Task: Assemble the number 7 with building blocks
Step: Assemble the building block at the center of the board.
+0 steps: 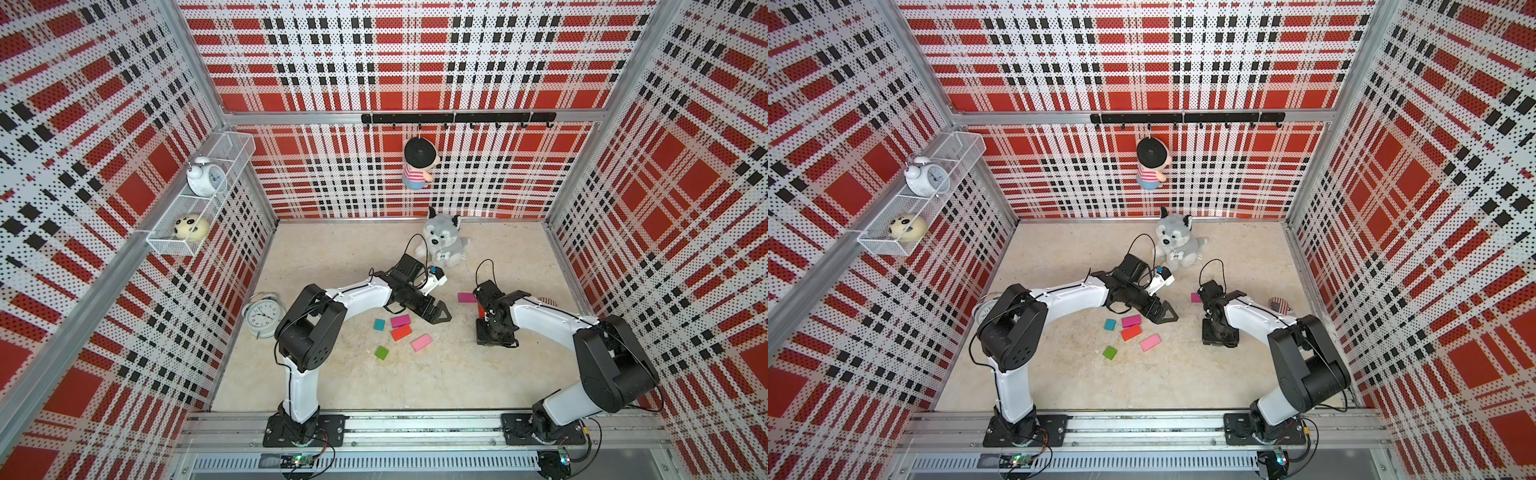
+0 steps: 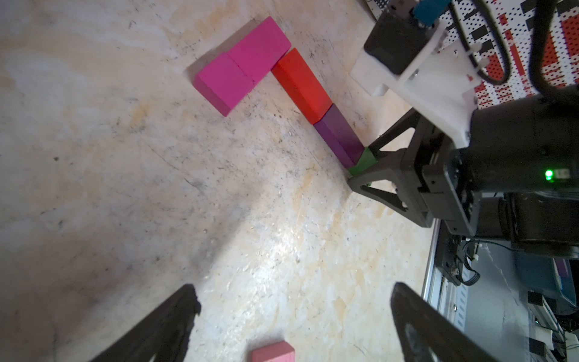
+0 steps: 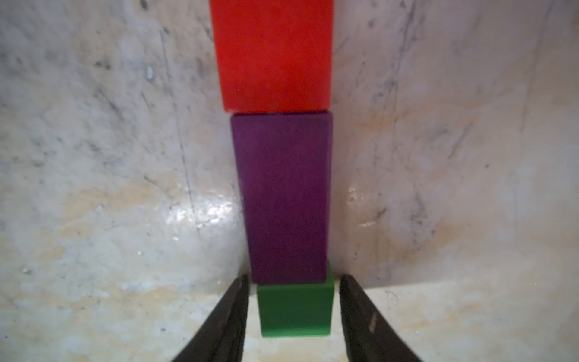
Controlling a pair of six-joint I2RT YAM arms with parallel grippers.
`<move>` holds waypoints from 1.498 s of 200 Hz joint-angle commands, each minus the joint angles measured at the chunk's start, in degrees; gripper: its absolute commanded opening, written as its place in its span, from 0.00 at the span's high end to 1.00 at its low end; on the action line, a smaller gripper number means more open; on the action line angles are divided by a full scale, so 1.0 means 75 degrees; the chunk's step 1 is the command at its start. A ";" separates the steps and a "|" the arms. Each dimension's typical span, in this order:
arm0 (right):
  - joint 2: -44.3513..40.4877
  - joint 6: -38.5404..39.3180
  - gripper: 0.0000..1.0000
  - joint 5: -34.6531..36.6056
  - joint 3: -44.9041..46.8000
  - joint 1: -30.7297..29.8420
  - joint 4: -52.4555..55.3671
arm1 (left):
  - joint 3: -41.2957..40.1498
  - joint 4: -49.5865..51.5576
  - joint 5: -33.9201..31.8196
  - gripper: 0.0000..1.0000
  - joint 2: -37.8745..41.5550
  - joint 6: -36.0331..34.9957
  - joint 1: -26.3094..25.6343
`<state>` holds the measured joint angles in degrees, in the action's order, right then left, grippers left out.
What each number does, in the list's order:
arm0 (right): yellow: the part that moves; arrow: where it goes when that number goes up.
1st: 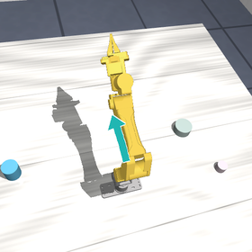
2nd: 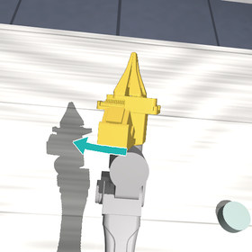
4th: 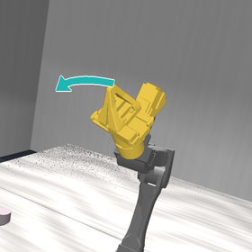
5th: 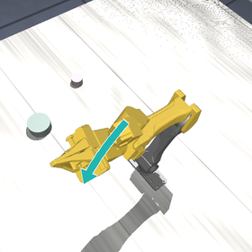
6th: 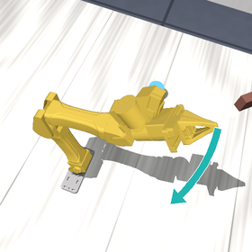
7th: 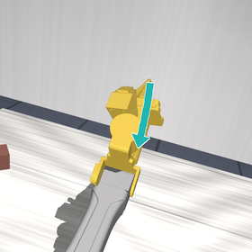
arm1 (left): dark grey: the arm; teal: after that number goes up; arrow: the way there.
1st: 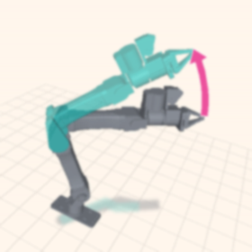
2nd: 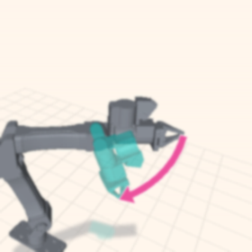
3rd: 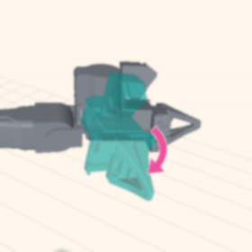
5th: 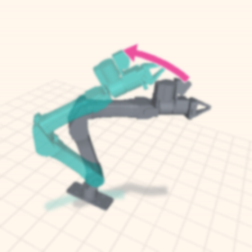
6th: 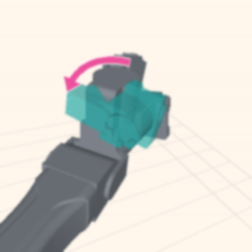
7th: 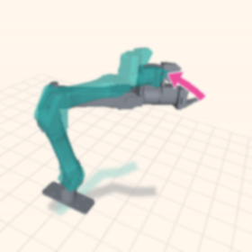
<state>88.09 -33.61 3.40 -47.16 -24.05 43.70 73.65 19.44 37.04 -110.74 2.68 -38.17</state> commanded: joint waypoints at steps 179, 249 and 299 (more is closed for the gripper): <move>0.0054 0.0009 0.44 -0.0081 -0.0322 0.0067 0.0095 | 0.0061 0.0066 -0.0015 0.02 -0.0141 -0.0126 0.0073; 0.0079 0.0017 0.44 -0.0077 -0.0369 0.0090 0.0088 | 0.0024 0.0068 -0.0039 0.02 -0.0118 -0.0123 0.0086; 0.0077 0.0007 0.43 -0.0077 -0.0391 0.0090 0.0079 | 0.0007 0.0064 -0.0046 0.02 -0.0112 -0.0139 0.0098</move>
<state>88.23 -33.65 2.59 -49.04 -24.03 43.99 73.65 19.59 37.04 -111.09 2.66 -37.91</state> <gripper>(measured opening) 0.565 0.983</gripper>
